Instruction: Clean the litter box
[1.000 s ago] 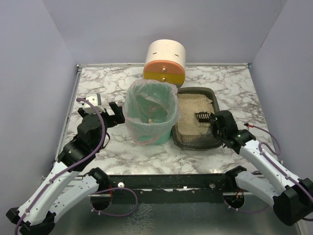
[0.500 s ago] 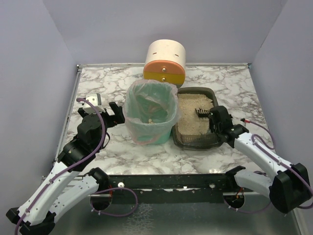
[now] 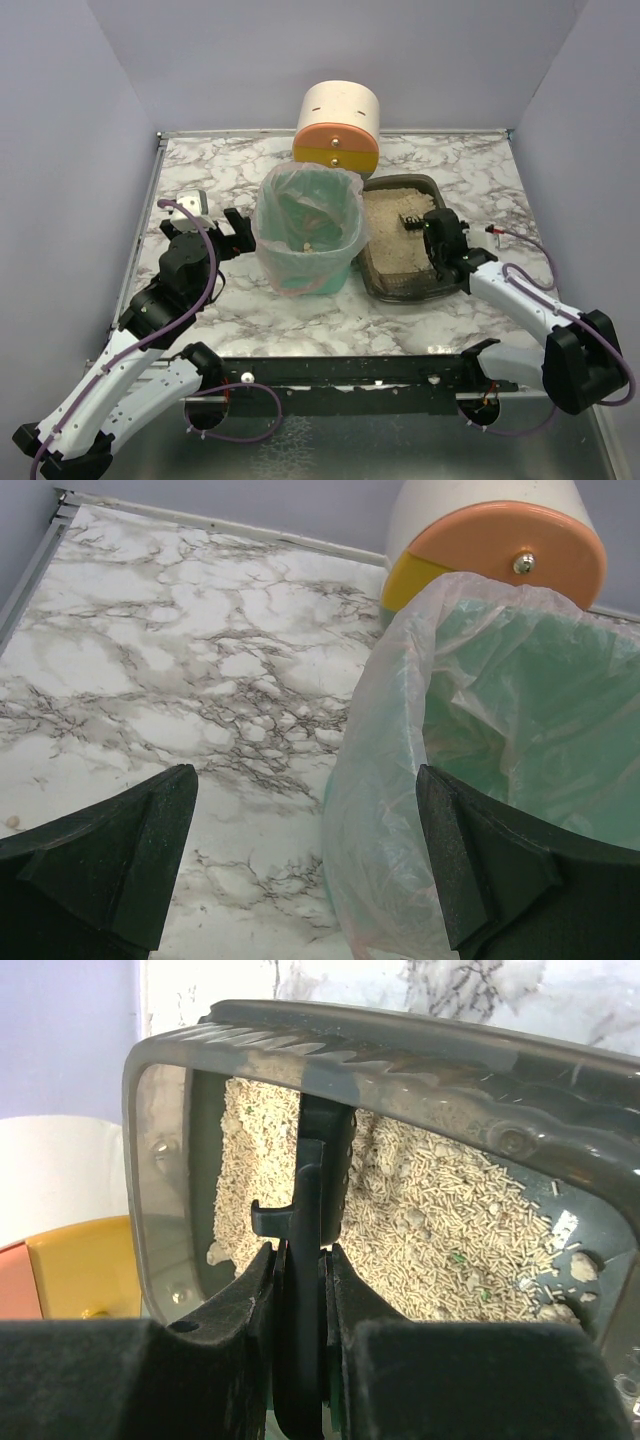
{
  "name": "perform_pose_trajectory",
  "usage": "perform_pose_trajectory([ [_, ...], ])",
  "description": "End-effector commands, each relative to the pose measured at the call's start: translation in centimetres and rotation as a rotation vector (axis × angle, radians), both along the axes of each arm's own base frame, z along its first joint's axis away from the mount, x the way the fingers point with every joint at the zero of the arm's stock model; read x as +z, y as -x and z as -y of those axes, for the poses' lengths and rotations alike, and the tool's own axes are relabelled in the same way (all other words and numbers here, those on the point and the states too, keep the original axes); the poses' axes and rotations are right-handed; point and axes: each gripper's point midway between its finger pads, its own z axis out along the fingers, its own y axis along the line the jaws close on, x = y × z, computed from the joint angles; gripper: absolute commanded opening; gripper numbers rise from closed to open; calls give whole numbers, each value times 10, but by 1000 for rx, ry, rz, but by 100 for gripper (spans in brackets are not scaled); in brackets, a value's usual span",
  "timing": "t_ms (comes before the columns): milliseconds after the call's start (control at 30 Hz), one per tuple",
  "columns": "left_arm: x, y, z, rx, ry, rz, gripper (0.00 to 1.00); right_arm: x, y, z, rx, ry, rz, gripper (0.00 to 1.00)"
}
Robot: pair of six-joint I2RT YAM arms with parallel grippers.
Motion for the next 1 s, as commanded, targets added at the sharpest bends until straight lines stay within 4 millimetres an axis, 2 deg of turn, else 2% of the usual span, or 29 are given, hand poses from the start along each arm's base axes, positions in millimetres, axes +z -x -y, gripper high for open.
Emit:
perform_pose_trajectory([
  [0,-4,-1,3,-12,-2,-7,99,19,-23,12,-31,106,109,0],
  [100,-4,-1,3,-11,-3,-8,99,16,-30,6,12,130,115,0],
  [433,-4,-1,2,-8,-4,-8,99,25,-44,-7,142,227,210,1],
  [633,-4,-1,1,-6,-6,-7,99,23,-40,-16,230,249,287,0],
  [967,-5,-1,1,-6,-6,-8,99,33,-28,-26,357,295,414,1],
])
